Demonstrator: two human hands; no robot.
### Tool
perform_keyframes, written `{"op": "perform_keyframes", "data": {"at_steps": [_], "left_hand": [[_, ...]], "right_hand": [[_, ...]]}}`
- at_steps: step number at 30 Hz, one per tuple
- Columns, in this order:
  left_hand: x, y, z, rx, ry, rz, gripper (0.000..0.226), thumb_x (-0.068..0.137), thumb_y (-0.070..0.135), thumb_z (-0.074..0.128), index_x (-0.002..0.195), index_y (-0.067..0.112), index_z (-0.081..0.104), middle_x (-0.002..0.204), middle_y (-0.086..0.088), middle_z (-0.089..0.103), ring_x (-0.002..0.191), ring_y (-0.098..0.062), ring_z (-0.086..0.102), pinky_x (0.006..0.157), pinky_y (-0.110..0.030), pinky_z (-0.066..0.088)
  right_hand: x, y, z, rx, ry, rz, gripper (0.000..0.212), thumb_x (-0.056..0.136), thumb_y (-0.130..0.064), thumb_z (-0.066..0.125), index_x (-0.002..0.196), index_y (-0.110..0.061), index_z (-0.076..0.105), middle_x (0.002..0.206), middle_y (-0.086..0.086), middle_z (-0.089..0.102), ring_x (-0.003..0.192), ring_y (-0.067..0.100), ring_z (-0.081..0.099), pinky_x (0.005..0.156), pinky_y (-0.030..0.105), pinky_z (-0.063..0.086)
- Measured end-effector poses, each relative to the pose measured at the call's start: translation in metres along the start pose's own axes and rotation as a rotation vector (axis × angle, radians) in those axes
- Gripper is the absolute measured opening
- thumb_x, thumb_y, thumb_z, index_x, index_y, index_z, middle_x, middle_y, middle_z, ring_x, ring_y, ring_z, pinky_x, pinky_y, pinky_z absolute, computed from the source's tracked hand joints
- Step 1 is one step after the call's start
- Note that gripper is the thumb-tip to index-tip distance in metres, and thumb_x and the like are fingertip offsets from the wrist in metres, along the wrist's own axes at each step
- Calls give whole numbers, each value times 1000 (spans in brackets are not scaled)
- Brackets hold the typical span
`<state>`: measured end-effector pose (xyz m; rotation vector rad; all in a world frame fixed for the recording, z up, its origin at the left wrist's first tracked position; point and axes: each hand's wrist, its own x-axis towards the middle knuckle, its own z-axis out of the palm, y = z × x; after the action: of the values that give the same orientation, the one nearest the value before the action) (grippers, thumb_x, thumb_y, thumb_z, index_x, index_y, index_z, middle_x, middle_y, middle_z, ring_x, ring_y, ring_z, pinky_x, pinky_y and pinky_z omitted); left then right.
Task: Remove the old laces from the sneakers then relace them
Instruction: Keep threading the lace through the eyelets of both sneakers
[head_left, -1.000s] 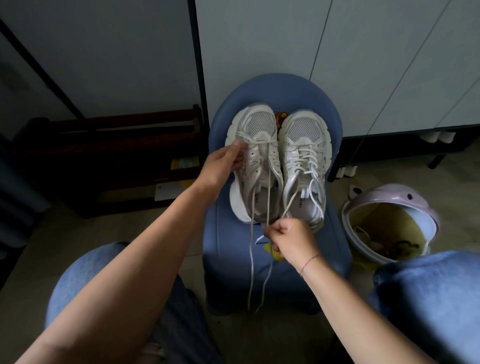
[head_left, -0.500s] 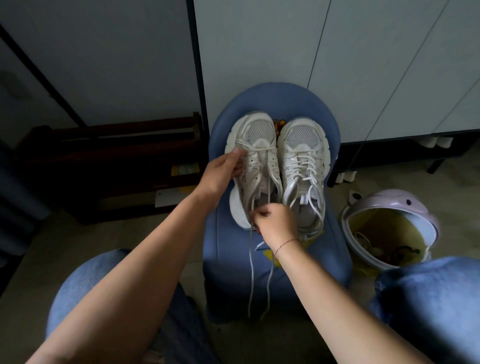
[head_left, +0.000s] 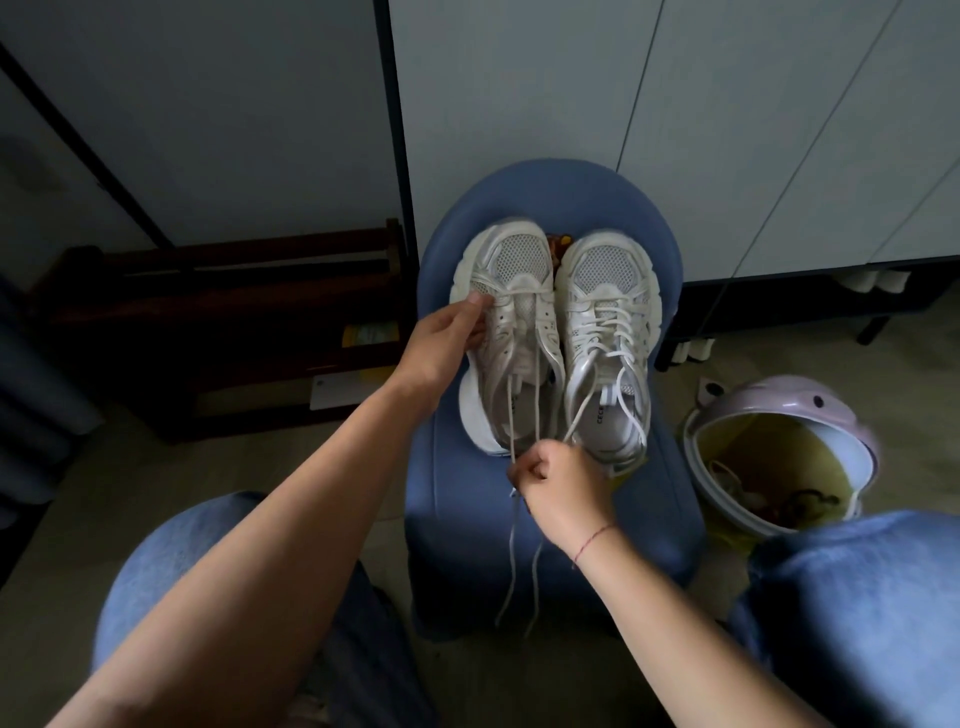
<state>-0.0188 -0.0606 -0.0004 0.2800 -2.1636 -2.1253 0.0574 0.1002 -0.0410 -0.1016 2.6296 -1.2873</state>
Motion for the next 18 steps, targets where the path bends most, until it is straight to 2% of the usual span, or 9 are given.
{"op": "perform_keyframes", "data": {"at_steps": [3, 5, 6, 8, 10, 11, 13, 15, 18], "left_hand": [[-3, 3, 0, -6, -10, -16, 42, 102, 38, 47, 130, 11, 63, 125, -5, 65, 113, -13, 62, 103, -25, 47], [-3, 7, 0, 2, -18, -16, 41, 102, 38, 46, 126, 11, 65, 119, -2, 67, 110, -12, 63, 95, -20, 49], [-3, 9, 0, 31, -4, -9, 38, 102, 38, 47, 120, 12, 68, 110, 1, 69, 104, -10, 64, 89, -18, 50], [-4, 12, 0, 157, 93, -2, 31, 101, 37, 50, 94, 18, 73, 85, 8, 70, 82, -7, 64, 75, -19, 49], [-10, 12, 0, 252, 151, -65, 37, 100, 32, 54, 69, 18, 69, 62, 5, 64, 62, -13, 58, 66, -28, 48], [-15, 13, 3, 272, 111, -140, 40, 99, 28, 54, 63, 14, 66, 57, 2, 62, 56, -16, 56, 63, -29, 47], [-29, 13, 10, 345, -81, -321, 41, 99, 26, 54, 64, 9, 66, 56, -3, 65, 53, -18, 58, 57, -26, 45], [-41, 10, 16, 441, -273, -440, 42, 101, 31, 50, 73, 5, 68, 65, -7, 69, 54, -17, 60, 53, -23, 43], [-47, 4, 23, 422, -258, -444, 37, 101, 28, 50, 91, -3, 68, 62, -8, 66, 48, -15, 57, 46, -19, 43]], "right_hand": [[-4, 1, -1, 48, -94, 45, 23, 87, -22, 65, 67, -25, 57, 55, -7, 56, 53, 10, 53, 54, 21, 40], [-13, 1, -3, 173, -236, 117, 15, 89, -22, 65, 75, -17, 62, 54, -5, 54, 47, 7, 48, 48, 19, 39], [-18, 1, -7, 252, -296, 147, 12, 90, -20, 64, 81, -11, 64, 55, -4, 53, 46, 6, 47, 47, 17, 38], [-25, -2, -18, 371, -344, 147, 11, 91, -15, 62, 85, -6, 65, 55, -4, 51, 49, 5, 46, 47, 16, 36], [-26, -8, -32, 457, -340, 119, 13, 92, -12, 58, 81, -9, 65, 57, -5, 53, 52, 5, 47, 48, 17, 35], [-26, -10, -40, 502, -334, 110, 15, 93, -10, 57, 79, -9, 64, 59, -4, 55, 53, 5, 48, 49, 17, 35], [-25, -14, -55, 598, -324, 102, 17, 93, -9, 55, 78, -8, 63, 62, -2, 57, 54, 6, 48, 48, 17, 36], [-26, -15, -68, 666, -331, 104, 16, 92, -10, 55, 79, -6, 63, 64, 0, 59, 55, 7, 49, 49, 17, 37], [-31, -10, -81, 665, -337, 122, 14, 91, -10, 56, 81, -5, 64, 68, 2, 60, 58, 8, 49, 53, 18, 37]]}}
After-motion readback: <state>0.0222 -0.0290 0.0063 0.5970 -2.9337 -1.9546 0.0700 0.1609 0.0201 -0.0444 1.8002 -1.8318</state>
